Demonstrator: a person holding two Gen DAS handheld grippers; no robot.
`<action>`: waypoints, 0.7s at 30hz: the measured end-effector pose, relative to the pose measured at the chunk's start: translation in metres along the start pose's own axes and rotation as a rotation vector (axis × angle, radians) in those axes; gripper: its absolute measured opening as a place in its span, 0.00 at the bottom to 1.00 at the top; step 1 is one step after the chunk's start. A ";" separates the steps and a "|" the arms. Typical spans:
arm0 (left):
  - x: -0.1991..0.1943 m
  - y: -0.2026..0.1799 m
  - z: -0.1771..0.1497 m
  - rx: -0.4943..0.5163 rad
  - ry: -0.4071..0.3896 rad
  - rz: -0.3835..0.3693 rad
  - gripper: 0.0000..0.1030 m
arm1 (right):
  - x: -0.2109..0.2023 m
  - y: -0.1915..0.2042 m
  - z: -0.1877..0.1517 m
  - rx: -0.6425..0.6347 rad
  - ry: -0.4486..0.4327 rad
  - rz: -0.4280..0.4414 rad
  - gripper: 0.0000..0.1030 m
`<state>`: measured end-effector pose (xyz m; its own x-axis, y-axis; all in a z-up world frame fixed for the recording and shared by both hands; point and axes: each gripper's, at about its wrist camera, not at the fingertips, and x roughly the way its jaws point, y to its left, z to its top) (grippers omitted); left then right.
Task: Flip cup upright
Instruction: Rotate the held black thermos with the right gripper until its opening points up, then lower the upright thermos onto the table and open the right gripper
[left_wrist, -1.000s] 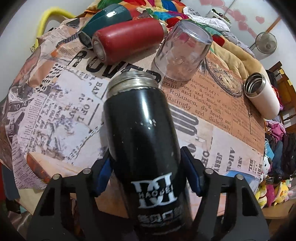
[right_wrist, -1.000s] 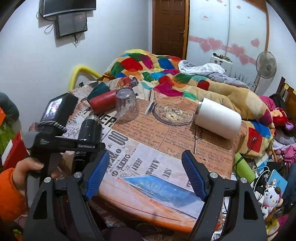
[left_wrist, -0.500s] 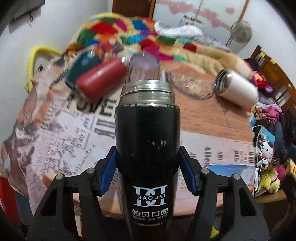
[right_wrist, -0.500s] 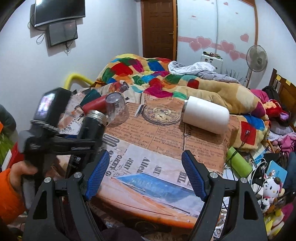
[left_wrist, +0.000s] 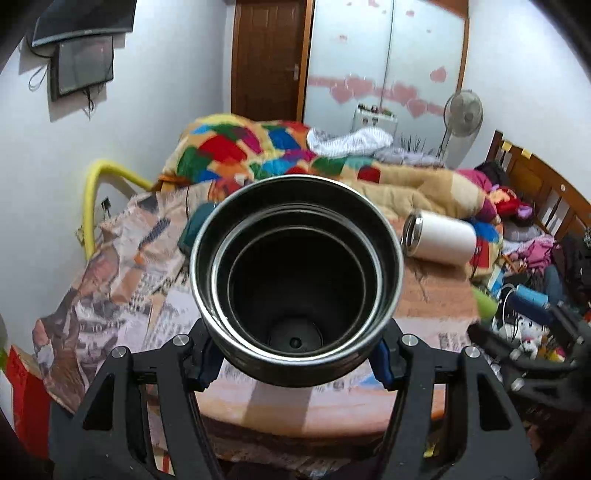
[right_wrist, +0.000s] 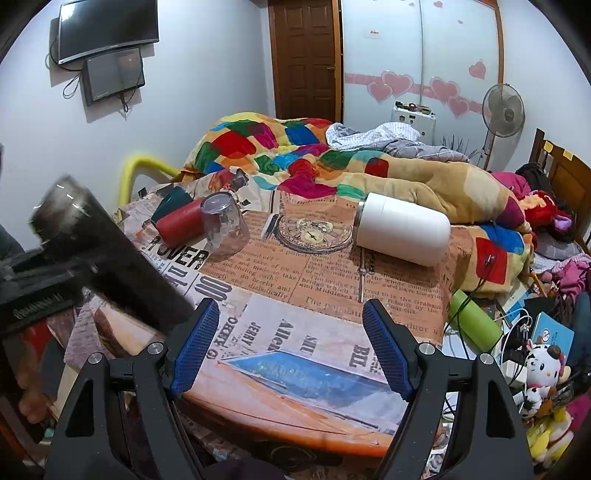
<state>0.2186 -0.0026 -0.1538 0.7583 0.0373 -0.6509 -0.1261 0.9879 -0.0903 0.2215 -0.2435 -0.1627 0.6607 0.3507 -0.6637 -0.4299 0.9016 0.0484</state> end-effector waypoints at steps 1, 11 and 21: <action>0.002 -0.002 0.006 0.005 -0.007 -0.011 0.61 | 0.001 -0.001 0.001 0.001 0.001 0.000 0.75; 0.041 -0.029 0.031 0.091 -0.001 -0.067 0.62 | 0.004 -0.003 0.002 0.011 0.004 -0.023 0.75; 0.077 -0.037 0.019 0.093 0.079 -0.097 0.62 | 0.005 -0.004 0.002 0.016 0.003 -0.045 0.75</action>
<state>0.2943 -0.0338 -0.1862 0.7107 -0.0673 -0.7003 0.0078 0.9961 -0.0878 0.2284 -0.2450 -0.1647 0.6770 0.3092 -0.6679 -0.3902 0.9202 0.0305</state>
